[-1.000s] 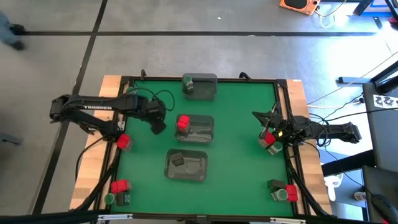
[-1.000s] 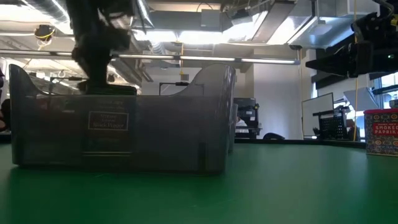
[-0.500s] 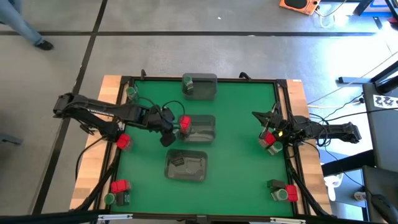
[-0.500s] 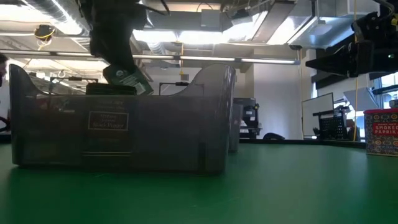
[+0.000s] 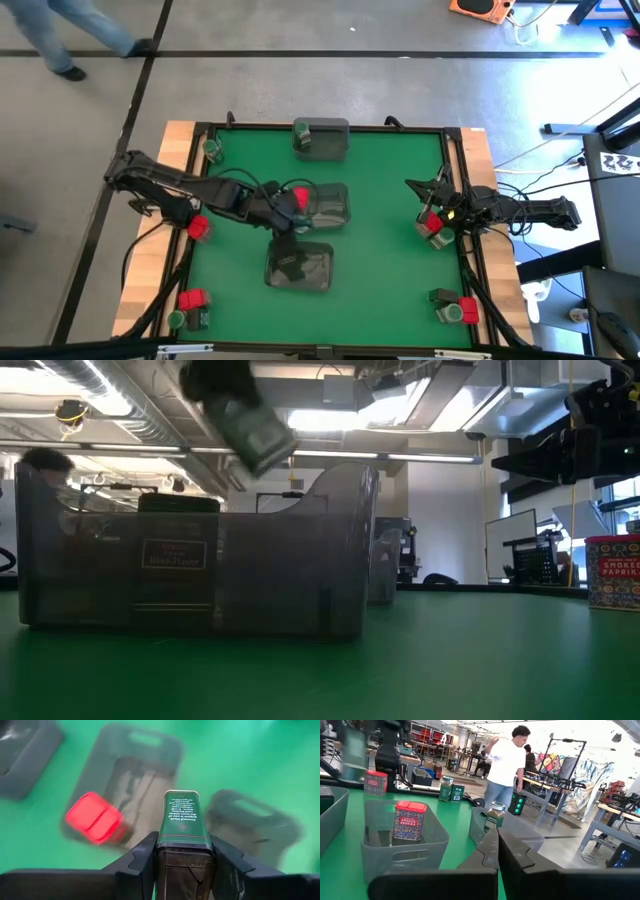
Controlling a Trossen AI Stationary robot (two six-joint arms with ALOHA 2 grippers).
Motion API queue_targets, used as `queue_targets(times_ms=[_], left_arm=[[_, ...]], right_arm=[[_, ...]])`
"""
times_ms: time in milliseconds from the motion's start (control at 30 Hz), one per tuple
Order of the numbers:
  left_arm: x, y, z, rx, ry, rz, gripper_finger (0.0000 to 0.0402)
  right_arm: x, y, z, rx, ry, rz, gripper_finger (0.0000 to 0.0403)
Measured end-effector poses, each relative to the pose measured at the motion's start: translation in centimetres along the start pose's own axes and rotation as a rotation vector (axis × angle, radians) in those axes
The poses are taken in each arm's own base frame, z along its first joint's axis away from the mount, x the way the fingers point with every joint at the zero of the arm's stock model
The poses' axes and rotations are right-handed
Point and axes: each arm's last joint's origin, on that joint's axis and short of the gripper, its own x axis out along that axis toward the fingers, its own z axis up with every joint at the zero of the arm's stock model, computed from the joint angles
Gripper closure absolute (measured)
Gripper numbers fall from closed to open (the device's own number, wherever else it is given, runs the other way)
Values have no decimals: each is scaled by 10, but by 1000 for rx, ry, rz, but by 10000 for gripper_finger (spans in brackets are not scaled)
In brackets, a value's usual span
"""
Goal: Sort spices by type
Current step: Put the black seasoning can into the bottom gray bin
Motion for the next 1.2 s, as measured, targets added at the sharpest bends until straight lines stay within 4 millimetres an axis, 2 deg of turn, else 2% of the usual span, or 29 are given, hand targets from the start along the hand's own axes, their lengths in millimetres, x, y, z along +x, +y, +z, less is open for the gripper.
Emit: queue_targets(times_ms=[100, 200, 467, 633, 800, 967, 1200], left_arm=[[-3, -21, 11, 27, -50, -54, 268], [4, -43, 7, 86, -19, -74, 268], [23, -82, -32, 91, 184, -22, 268], [30, -100, -51, 104, 223, -21, 267], [51, -107, -64, 142, 279, 31, 267], [68, -103, -77, 220, 384, 134, 267], [83, -94, -77, 257, 441, 189, 267]], right_arm=[[0, 0, 0, 15, 0, 1, 397], [0, 0, 0, 24, 0, 0, 397], [0, 0, 0, 26, 0, 0, 397], [0, 0, 0, 27, 0, 0, 397], [0, 0, 0, 26, 0, 0, 397], [0, 0, 0, 26, 0, 1, 397], [0, 0, 0, 24, 5, 3, 397]])
